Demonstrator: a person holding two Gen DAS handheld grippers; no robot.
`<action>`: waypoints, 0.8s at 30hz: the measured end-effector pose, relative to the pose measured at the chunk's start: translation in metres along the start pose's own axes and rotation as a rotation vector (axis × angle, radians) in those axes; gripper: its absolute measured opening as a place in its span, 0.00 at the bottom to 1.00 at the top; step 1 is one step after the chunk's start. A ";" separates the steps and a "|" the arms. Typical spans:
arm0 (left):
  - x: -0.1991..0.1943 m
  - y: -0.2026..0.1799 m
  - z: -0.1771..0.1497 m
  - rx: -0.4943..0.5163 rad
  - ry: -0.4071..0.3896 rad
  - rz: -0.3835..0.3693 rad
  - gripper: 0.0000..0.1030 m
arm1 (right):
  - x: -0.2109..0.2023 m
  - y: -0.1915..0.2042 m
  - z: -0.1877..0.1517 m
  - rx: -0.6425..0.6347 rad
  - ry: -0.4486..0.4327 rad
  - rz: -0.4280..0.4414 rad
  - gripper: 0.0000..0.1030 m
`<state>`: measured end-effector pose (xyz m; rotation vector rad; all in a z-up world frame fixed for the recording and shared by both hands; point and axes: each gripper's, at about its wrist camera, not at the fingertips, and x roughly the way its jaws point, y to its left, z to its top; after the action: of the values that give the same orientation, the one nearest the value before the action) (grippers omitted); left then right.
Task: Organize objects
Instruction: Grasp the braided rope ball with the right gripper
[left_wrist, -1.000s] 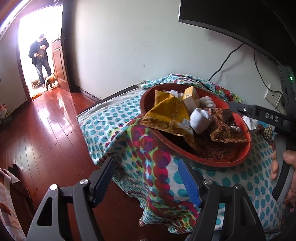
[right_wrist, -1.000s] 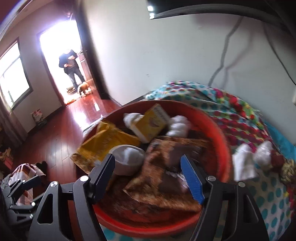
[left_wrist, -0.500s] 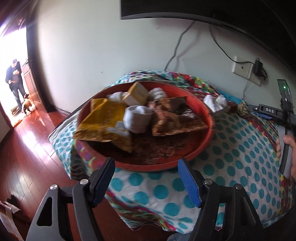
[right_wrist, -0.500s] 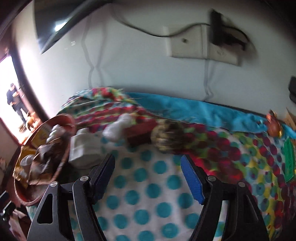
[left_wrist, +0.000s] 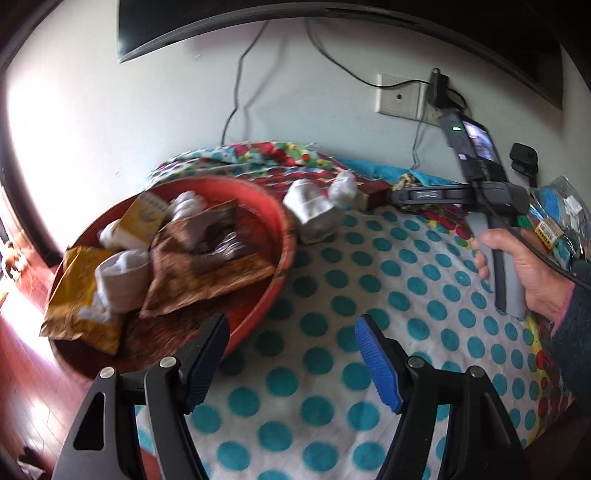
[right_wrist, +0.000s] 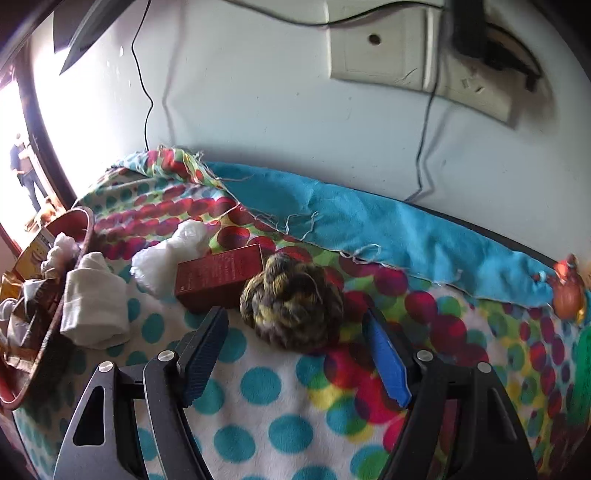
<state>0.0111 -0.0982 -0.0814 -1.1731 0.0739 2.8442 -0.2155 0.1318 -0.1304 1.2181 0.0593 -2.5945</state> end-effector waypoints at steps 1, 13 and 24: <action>0.005 -0.005 0.002 0.007 -0.003 0.004 0.71 | 0.002 -0.001 0.001 0.000 0.003 0.006 0.69; 0.042 -0.039 0.035 0.040 -0.101 -0.051 0.73 | -0.030 -0.019 -0.034 -0.065 -0.006 0.077 0.53; 0.099 -0.048 0.099 0.173 -0.053 0.088 0.75 | -0.046 -0.040 -0.052 0.007 0.011 0.126 0.54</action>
<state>-0.1242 -0.0401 -0.0820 -1.0853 0.3694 2.8712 -0.1595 0.1880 -0.1322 1.1980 -0.0235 -2.4824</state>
